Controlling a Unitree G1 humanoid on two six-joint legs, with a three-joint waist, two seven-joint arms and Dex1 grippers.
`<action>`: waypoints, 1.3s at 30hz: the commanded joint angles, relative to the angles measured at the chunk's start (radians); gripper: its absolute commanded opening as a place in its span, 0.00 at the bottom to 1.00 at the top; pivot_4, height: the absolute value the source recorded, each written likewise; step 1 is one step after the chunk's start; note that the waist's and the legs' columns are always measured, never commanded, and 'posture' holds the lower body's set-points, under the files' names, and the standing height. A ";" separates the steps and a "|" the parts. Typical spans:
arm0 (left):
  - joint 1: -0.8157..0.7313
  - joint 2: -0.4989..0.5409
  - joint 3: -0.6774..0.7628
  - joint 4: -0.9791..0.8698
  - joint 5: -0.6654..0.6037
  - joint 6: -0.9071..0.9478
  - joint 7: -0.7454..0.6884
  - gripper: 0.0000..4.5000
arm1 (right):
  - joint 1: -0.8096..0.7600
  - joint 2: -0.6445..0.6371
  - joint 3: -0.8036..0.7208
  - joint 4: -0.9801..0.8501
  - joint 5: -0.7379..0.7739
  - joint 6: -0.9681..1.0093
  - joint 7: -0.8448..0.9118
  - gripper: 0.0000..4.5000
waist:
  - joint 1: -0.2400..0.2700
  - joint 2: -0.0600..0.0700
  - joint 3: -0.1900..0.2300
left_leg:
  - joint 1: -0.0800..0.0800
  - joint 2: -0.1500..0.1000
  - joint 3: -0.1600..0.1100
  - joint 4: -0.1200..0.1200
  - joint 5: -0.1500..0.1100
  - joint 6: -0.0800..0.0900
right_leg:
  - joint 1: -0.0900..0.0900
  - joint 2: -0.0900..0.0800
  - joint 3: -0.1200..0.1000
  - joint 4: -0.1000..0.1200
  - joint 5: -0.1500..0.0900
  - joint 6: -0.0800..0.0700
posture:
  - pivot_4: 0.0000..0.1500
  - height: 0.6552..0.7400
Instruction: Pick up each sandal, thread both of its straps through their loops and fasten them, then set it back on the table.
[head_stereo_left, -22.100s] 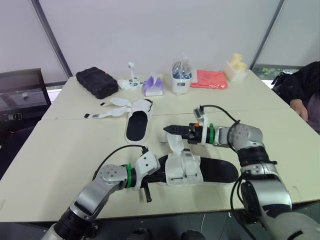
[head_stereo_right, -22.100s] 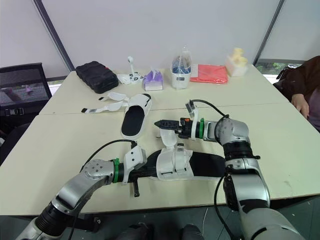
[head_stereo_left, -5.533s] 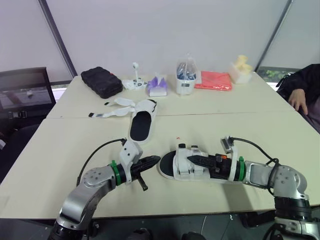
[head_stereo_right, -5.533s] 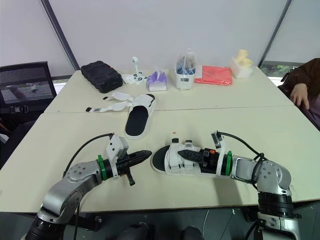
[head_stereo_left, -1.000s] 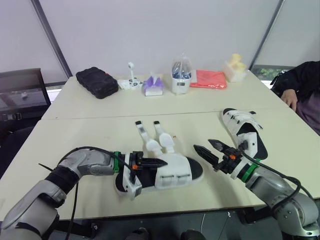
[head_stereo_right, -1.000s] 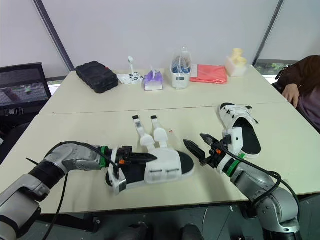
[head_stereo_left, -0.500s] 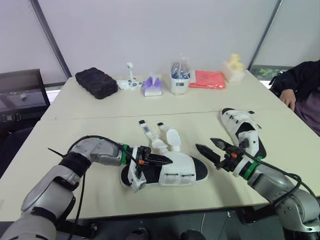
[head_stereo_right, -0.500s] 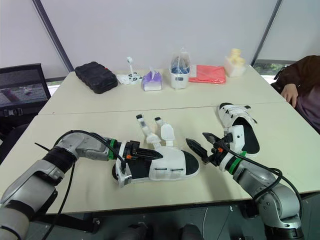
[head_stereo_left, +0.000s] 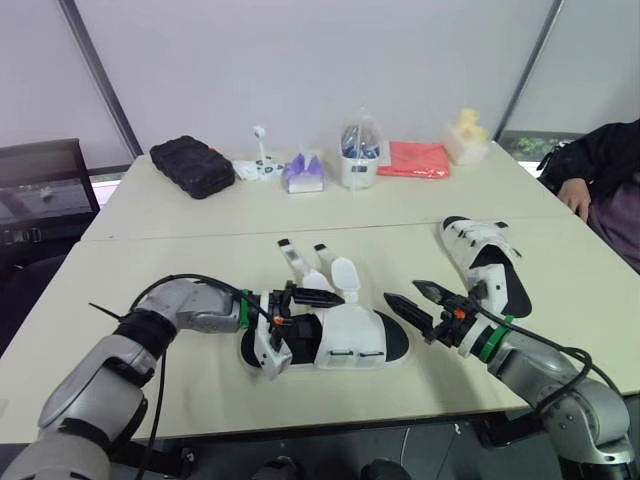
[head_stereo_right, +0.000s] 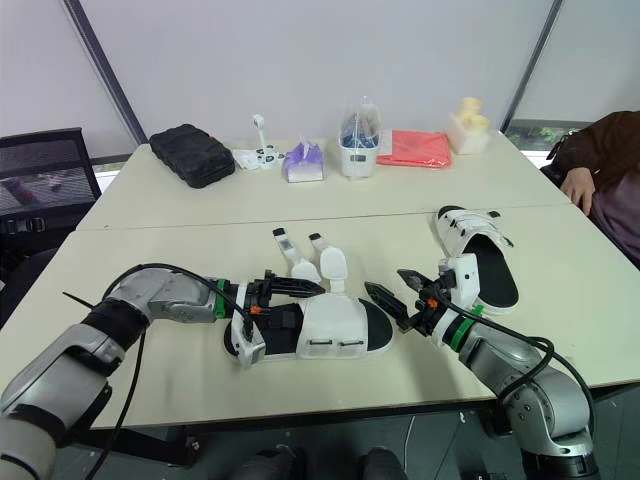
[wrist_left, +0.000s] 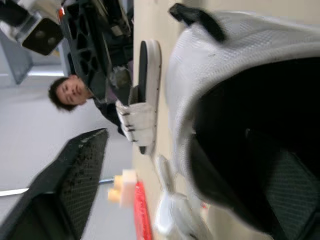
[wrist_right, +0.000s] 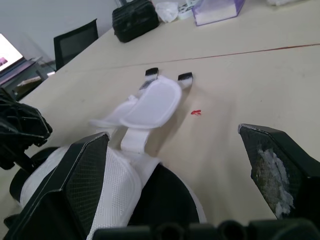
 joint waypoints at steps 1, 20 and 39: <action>0.081 0.108 0.057 0.001 -0.221 0.016 -0.098 0.99 | -0.017 -0.059 -0.002 0.021 -0.039 -0.032 0.073 1.00 | -0.005 0.000 0.000 | 0.000 0.000 0.000 0.000 0.000 0.000 | 0.000 0.000 0.000 0.000 0.000 0.000 | 1.00 1.00; 0.430 -0.083 0.605 -0.615 -1.976 1.857 -0.334 1.00 | -0.062 -0.197 0.115 0.180 -0.220 -0.185 0.396 0.01 | -0.015 0.001 -0.001 | 0.001 0.000 -0.002 0.001 0.000 0.000 | 0.002 0.000 -0.001 0.000 0.000 0.000 | 1.00 1.00; 0.266 -0.318 0.604 -0.390 -1.837 2.126 -0.507 1.00 | -0.125 -0.118 0.345 0.268 -0.368 -0.264 0.486 0.01 | 0.011 0.000 -0.002 | 0.003 0.000 -0.001 0.002 0.000 0.000 | 0.005 -0.001 0.000 -0.002 0.000 -0.001 | 1.00 1.00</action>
